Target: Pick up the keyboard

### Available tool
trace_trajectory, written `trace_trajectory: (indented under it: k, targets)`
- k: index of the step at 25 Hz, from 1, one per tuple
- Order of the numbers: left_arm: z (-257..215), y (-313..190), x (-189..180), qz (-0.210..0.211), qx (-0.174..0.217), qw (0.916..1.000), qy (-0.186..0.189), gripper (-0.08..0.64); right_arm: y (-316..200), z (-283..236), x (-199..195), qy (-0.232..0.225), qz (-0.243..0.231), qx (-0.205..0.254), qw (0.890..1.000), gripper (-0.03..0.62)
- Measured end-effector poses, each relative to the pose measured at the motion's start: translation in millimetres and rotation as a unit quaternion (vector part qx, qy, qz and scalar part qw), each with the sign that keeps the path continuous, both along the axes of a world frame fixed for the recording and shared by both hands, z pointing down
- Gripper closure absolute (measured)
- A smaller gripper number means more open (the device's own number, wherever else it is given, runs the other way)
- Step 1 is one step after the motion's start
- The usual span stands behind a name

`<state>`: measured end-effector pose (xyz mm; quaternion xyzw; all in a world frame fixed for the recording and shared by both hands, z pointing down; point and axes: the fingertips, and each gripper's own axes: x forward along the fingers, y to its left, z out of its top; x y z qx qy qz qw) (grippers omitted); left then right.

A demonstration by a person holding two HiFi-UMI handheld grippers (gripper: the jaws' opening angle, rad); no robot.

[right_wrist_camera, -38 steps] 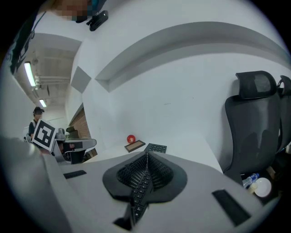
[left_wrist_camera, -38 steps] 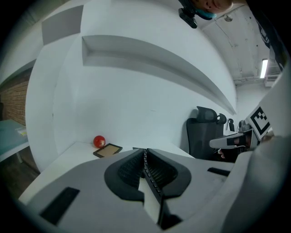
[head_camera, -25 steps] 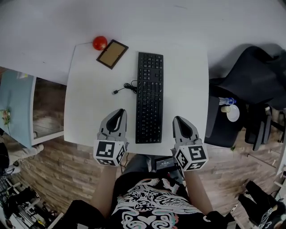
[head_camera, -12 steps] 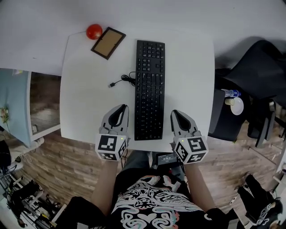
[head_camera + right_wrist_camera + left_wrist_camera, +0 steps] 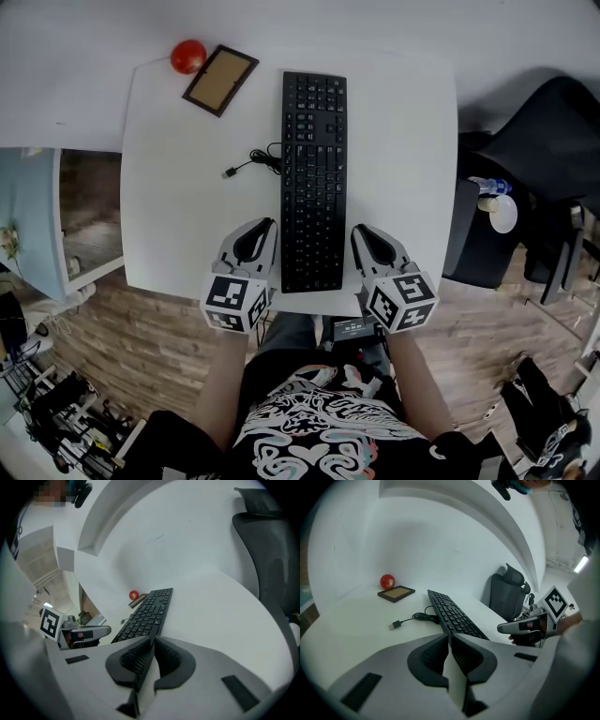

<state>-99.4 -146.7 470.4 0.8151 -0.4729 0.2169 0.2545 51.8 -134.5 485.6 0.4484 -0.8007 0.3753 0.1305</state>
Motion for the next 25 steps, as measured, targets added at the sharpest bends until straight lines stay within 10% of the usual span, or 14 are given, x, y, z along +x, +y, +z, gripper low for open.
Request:
trace_trajectory:
  k: [4,6,25]
  targets:
    - [5,-1,12,0.011,-0.038,0.9979,0.051,0.508,-3,-1,-7,-0.032,-0.009,-0.011,0.999,0.556]
    - [10,-2,17,0.006,-0.063,0.9941,0.089,0.330,-4,2,-13,-0.054,-0.016,-0.030,0.998,0.422]
    - [36,-1,39,0.038,-0.144,0.9806,0.127,0.327,-9,25,-29,-0.063,-0.050,-0.111,0.991,0.410]
